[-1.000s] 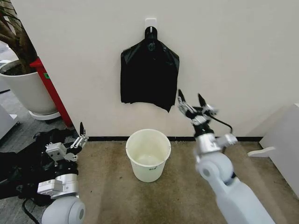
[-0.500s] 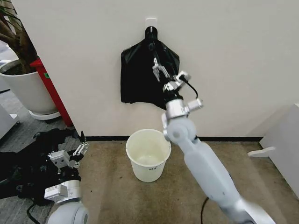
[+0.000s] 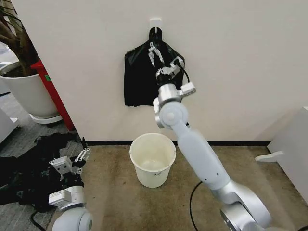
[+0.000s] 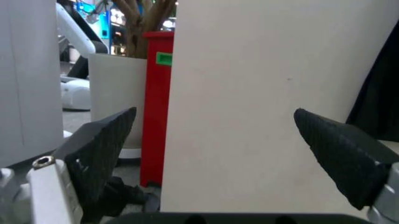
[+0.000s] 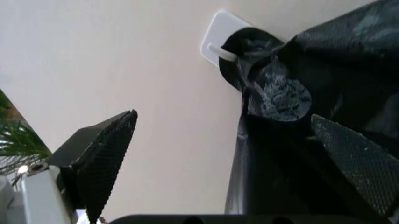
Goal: Place the garbage bag over the trash bin.
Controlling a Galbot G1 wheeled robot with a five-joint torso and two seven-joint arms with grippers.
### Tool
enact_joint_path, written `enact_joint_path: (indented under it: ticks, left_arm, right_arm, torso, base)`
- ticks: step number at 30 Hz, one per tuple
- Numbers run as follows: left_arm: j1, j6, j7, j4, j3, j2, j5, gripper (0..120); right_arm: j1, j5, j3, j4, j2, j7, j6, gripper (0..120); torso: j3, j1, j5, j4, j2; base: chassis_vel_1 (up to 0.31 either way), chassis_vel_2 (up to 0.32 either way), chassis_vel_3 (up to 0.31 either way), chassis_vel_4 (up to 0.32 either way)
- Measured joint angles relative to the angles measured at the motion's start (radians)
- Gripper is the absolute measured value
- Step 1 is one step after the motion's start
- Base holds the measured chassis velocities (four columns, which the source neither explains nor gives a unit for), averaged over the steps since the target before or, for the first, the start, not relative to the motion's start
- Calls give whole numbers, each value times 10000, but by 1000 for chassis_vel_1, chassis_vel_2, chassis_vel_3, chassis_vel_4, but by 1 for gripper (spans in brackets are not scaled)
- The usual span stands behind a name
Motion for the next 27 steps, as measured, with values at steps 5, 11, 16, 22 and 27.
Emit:
enact_joint_path:
  ticks: [5,11,16,22,27]
  left_arm:
    - [-4,5,-163,-99,-36,42,23,100]
    - [9,4,-223,17,-11,42,49,100]
    - [-10,-1,-261,43,-9,61,58,100]
    - [-21,-7,-327,-105,2,77,57,100]
    - [-17,-13,-337,-107,0,79,80,100]
  right_arm:
    - [242,-76,-38,-544,218,-339,-26,100]
    - [325,-173,25,-843,334,-544,-12,100]
    - [332,-271,42,-984,335,-651,-7,100]
    - [300,-326,155,-1175,325,-746,-8,100]
    - [417,-358,332,-1556,340,-862,-7,94]
  torso:
    - [0,0,2,1,2]
    - [0,-1,3,0,3]
    - [0,-1,3,0,3]
    - [0,-1,4,0,3]
    - [-1,-1,3,0,3]
  base:
    - [0,0,0,0]
    - [0,0,0,0]
    - [0,0,0,0]
    - [0,0,0,0]
    - [0,0,0,0]
